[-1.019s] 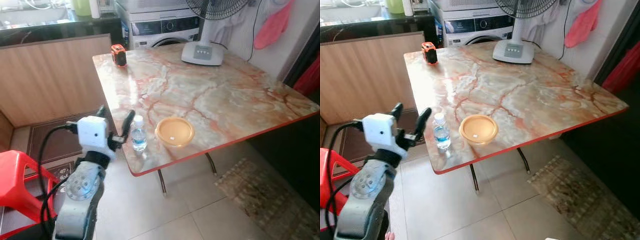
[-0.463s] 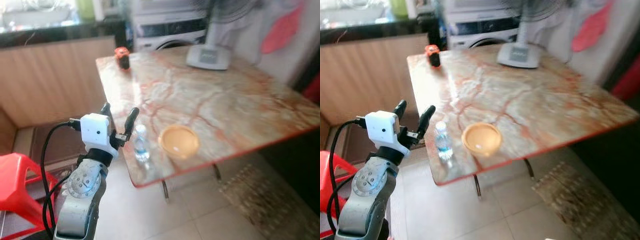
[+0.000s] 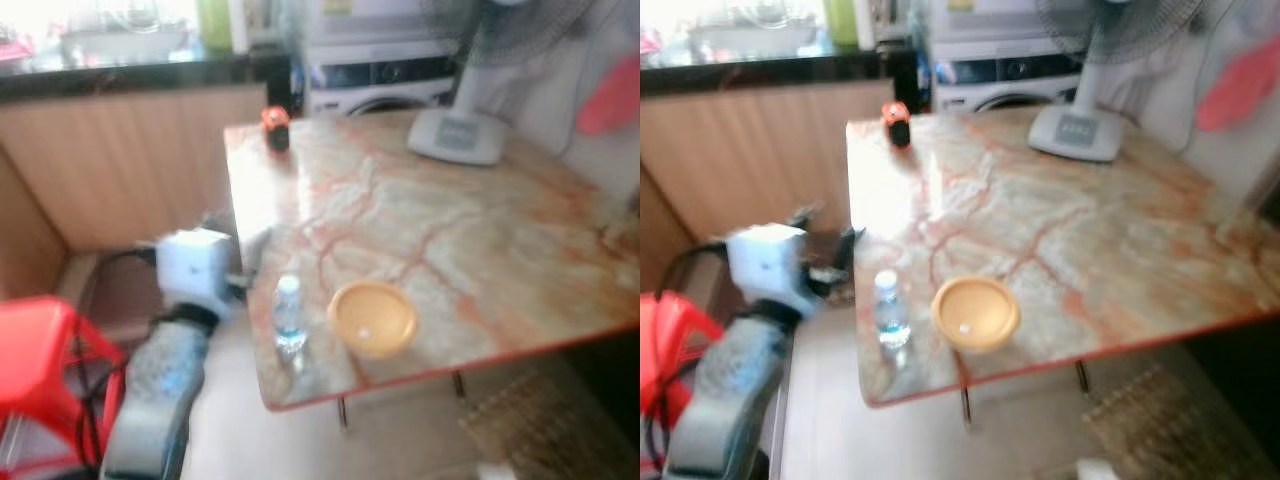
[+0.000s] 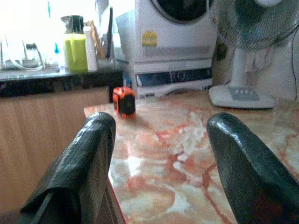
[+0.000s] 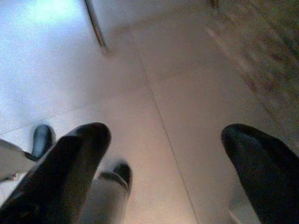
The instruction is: Restocking fridge
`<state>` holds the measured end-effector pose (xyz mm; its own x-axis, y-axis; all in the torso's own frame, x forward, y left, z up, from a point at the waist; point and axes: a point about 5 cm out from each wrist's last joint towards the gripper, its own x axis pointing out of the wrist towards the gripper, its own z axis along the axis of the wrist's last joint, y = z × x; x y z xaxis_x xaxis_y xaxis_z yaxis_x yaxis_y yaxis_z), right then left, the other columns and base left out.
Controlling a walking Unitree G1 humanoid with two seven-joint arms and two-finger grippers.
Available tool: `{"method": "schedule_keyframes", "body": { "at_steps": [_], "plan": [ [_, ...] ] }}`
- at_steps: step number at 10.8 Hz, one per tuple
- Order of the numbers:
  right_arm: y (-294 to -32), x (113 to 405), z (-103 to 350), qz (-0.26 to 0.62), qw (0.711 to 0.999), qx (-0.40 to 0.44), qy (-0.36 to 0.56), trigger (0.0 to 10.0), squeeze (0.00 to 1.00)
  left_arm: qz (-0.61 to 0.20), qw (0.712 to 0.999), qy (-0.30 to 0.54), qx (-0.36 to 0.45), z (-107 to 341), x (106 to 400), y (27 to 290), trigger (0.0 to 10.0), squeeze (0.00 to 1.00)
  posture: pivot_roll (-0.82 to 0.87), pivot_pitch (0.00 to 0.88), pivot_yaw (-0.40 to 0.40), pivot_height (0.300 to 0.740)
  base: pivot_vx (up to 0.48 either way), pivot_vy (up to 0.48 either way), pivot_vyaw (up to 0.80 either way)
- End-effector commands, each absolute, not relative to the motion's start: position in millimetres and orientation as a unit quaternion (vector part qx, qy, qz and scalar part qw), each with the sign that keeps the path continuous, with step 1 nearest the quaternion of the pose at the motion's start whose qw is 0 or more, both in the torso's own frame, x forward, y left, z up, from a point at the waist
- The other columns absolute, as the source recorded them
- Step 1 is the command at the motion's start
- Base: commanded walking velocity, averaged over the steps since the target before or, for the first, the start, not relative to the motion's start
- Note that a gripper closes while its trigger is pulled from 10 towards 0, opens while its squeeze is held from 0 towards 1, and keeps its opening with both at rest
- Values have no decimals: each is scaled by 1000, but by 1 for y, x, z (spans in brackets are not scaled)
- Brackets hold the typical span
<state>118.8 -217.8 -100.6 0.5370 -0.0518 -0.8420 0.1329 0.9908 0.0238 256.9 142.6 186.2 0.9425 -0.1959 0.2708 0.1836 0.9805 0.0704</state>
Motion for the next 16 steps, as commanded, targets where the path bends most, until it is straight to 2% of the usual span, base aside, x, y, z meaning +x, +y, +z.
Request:
{"method": "schedule_keyframes", "body": {
  "at_steps": [1,5,6,7,8,10,11,12,16],
  "plan": [
    [-227,99,-104,-66,862,39,501,10000,0,-118,981,-153,16,193,257,131,10000,0,123,0,-38,740,0,0,0],
    [-226,99,-105,-63,861,38,503,10000,0,-148,977,-152,2,204,254,123,10000,0,135,0,-40,740,0,0,0],
    [-227,100,-105,-53,860,26,507,10000,0,-138,979,-141,48,217,260,121,10000,0,138,0,-42,740,0,0,0],
    [-227,100,-105,-46,858,18,511,10000,0,-136,981,-137,8,239,266,118,10000,0,144,0,-44,740,0,0,0],
    [-227,100,-104,-48,858,18,511,10000,0,-140,986,-86,-3,241,272,115,10000,0,142,0,-44,740,0,0,0],
    [-227,101,-104,-48,860,20,508,10000,0,-135,989,48,47,224,274,121,10000,0,138,0,-47,740,0,0,0],
    [-227,101,-104,-47,859,19,509,10000,0,-146,987,63,30,230,272,118,10000,0,140,0,-49,740,0,0,0],
    [-227,101,-104,-47,858,17,511,10000,0,-149,982,106,41,235,270,119,10000,0,145,0,-51,740,0,0,0],
    [-227,102,-104,-45,857,17,512,10000,0,-169,966,184,61,233,260,129,10000,0,152,0,-53,740,0,0,0]
  ]
}}
